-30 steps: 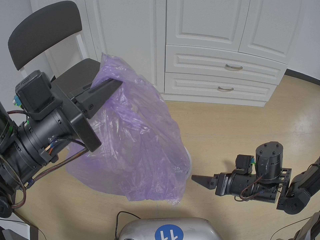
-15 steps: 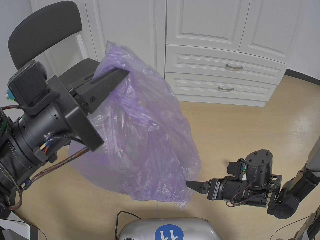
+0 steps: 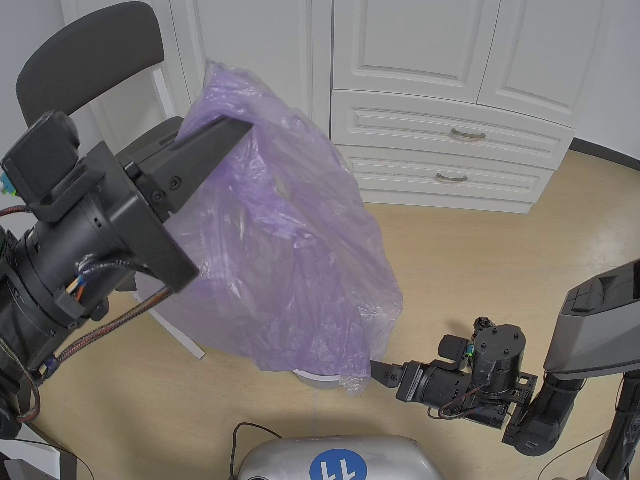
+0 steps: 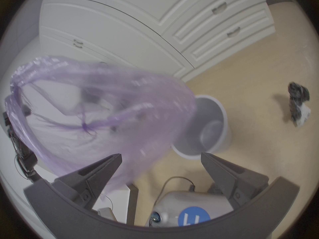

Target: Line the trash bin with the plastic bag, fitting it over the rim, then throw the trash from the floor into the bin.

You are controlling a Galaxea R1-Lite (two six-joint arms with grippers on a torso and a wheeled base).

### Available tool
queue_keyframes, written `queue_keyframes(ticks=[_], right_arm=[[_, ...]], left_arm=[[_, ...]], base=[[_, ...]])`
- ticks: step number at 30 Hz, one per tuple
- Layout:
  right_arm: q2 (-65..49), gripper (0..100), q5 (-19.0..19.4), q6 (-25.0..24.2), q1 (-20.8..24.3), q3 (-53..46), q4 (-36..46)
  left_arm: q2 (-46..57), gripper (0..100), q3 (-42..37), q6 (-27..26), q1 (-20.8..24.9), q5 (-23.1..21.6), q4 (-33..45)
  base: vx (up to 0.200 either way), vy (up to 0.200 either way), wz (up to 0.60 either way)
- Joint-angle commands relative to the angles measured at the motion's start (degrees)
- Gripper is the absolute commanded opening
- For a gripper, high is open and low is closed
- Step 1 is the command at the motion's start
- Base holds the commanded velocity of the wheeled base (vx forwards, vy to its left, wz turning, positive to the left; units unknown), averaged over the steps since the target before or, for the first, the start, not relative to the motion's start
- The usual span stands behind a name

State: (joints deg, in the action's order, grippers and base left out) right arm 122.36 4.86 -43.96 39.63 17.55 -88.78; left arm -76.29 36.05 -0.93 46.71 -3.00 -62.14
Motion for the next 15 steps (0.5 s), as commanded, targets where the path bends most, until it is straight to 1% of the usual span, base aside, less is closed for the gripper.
queue_keyframes(ticks=[1,4,9,15], right_arm=[[3.15,100,0.15,-0.34,-0.61,-0.77,-1.22],[3.33,100,0.15,-0.78,-1.22,-0.24,-1.22],[3.68,100,-0.21,-3.85,-1.66,1.96,-1.22],[2.89,100,-0.21,-4.03,-2.63,3.98,-1.22]], left_arm=[[0.0,0,-0.01,0.22,0.66,0.01,-0.27],[0.18,0,-0.01,0.22,0.83,0.01,-0.35],[0.18,0,-0.36,0.66,1.45,0.01,-1.15],[0.88,0,-1.16,1.81,1.71,0.01,-1.5]], base=[[0.0,0.0,0.0],[0.0,0.0,0.0],[0.0,0.0,0.0],[0.0,0.0,0.0]])
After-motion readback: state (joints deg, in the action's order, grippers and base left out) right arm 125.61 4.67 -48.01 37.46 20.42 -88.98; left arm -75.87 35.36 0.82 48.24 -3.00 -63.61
